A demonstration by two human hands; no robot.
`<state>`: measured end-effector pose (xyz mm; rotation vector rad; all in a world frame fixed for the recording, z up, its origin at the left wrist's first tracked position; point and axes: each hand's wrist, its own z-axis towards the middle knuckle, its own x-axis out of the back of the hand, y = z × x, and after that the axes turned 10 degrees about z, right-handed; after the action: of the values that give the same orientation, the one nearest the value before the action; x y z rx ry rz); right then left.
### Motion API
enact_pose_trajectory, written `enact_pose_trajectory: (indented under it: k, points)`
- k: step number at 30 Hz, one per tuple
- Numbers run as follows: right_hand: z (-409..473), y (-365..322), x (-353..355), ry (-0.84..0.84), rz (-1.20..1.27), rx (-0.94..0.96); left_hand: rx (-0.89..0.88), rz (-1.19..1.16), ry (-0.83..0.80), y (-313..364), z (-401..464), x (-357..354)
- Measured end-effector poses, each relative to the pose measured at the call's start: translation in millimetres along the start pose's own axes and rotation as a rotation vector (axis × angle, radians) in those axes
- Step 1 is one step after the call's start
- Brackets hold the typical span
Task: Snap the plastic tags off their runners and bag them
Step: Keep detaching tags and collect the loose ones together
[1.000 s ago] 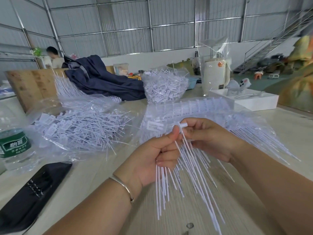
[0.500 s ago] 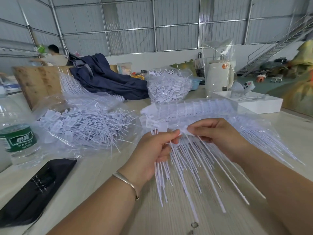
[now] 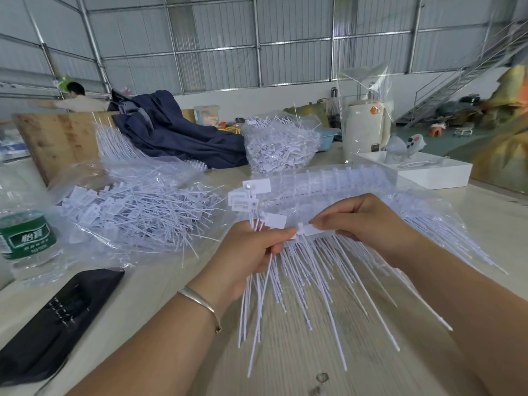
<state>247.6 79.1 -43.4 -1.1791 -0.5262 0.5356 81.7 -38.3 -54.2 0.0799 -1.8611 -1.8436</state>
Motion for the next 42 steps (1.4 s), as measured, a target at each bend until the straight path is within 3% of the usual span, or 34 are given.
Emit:
enact_pose_trajectory:
  k: [8,14,16,23,28,31,33,35,37,39,42]
  points:
    - [4,-5,12,-0.045,-0.068,-0.031,-0.079,0.036,-0.060,3,-2,-2]
    - [3,-3,24,-0.292,0.004,-0.139,-0.148,0.136,-0.322,10,-9,-4]
    - [3,1,24,-0.345,0.015,-0.176,-0.163,0.224,-0.331,13,-9,-7]
    - [7,11,20,-0.360,-0.247,-0.302,-0.203,0.685,-0.050,7,-7,-21]
    - [10,11,17,-0.261,-0.255,-0.267,-0.236,0.868,0.129,8,-4,-25]
    - [10,4,32,-0.164,-0.144,-0.190,-0.130,1.055,0.257,2,1,-4]
    - [13,5,49,-0.011,-0.088,-0.121,-0.052,0.840,0.227,-4,6,5]
    - [15,15,54,0.129,-0.070,-0.112,-0.033,0.439,0.144,-4,8,2]
    - [16,30,49,0.171,0.032,-0.153,-0.006,0.169,0.015,-2,9,-9]
    - [17,37,44,0.182,0.147,-0.184,0.002,0.090,-0.069,-2,8,-16]
    - [18,32,44,0.180,0.329,-0.196,0.068,0.093,-0.010,-8,8,-12]
